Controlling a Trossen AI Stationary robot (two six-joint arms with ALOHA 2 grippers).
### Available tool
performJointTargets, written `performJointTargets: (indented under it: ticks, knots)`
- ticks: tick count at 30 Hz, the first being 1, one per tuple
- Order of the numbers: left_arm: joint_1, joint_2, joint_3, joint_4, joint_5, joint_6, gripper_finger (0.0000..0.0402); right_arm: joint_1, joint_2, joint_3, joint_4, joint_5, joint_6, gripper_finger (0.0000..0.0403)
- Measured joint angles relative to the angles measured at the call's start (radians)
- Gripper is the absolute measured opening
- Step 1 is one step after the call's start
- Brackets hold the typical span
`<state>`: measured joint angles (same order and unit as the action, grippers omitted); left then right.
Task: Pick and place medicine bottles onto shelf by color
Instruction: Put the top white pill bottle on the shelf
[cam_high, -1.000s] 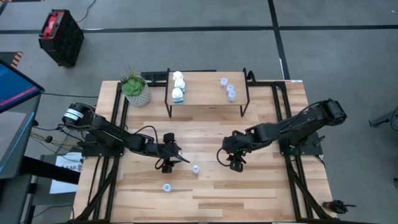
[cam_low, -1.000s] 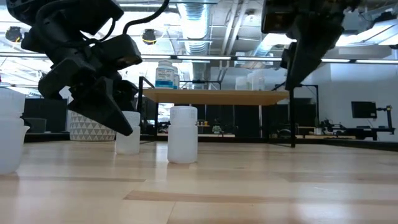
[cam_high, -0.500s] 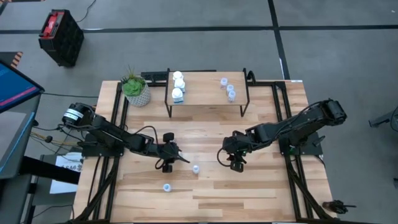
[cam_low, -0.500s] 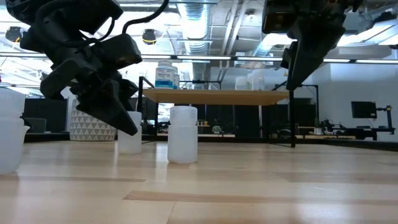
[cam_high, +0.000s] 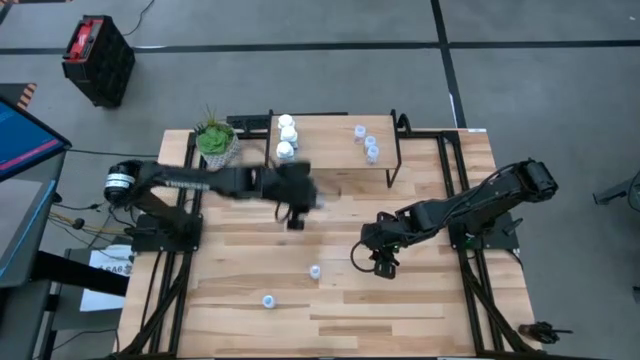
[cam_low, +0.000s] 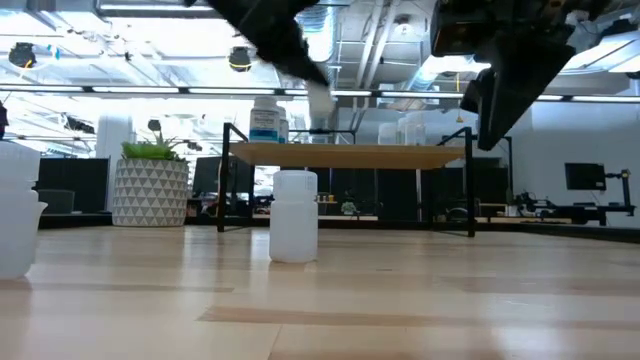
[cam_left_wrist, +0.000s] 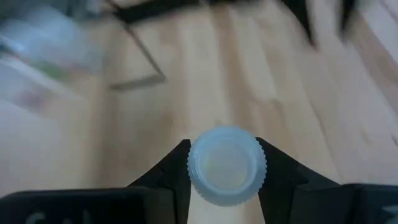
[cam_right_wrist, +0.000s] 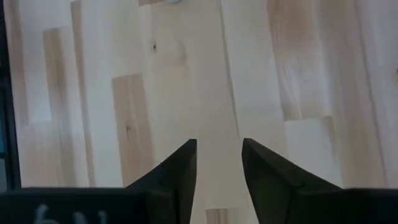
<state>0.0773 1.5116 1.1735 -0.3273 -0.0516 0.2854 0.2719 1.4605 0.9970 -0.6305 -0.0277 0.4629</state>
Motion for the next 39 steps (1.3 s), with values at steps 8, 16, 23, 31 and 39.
performJointTargets:
  ticks: [8, 16, 23, 31, 39]
  knots:
    - [0.263, 0.087, 0.31, -0.125, 0.059, -0.006, 0.0109, 0.042, 0.0, 0.0, -0.006, 0.0, 0.0, 0.0145]
    - [0.379, 0.317, 0.551, -0.25, 0.107, -0.017, 0.0109, 0.07, -0.001, 0.0, -0.005, 0.0, 0.0, 0.0139]
    - [0.415, 0.417, 0.629, -0.287, 0.133, 0.001, 0.0109, 0.104, 0.0, 0.0, -0.013, 0.0, 0.0, 0.0136]
    - [0.455, 0.419, 0.631, -0.354, 0.18, 0.057, 0.0109, 0.122, 0.0, 0.0, -0.015, 0.0, 0.0, 0.0136]
    - [0.464, 0.419, 0.624, -0.357, 0.253, 0.148, 0.012, 0.119, 0.0, 0.0, -0.015, 0.001, 0.0, 0.0136]
